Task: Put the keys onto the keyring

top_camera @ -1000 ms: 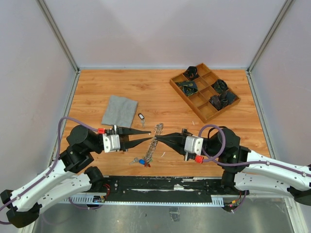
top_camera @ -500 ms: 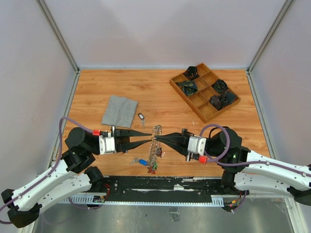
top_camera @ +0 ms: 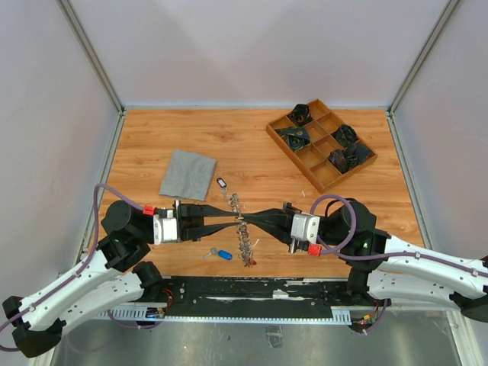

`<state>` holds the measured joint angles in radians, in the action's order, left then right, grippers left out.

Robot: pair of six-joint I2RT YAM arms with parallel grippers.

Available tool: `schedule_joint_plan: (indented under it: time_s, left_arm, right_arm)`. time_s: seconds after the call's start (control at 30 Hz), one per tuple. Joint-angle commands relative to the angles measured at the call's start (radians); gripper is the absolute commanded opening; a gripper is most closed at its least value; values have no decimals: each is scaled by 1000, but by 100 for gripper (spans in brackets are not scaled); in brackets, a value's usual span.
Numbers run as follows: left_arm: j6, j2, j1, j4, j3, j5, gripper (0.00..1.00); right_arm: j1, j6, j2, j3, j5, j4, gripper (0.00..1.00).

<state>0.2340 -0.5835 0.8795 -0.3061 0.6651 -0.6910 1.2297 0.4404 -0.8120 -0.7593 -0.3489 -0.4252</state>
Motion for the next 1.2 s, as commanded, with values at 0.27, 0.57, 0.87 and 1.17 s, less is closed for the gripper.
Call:
schedule_joint_plan:
  time_s: [0.27, 0.57, 0.87, 1.17]
  left_arm:
    - [13, -14, 6, 14, 4, -13, 21]
    - [37, 7, 6, 58, 15, 11, 22]
    - [42, 2, 6, 59, 17, 9, 14]
    - [57, -15, 6, 87, 36, 8, 1]
  right_arm:
    - [7, -13, 8, -20, -55, -41, 0]
    - [8, 7, 27, -27, -63, -15, 1]
    - [8, 7, 24, -29, -76, -9, 1]
    - [7, 31, 6, -48, -70, 58, 5]
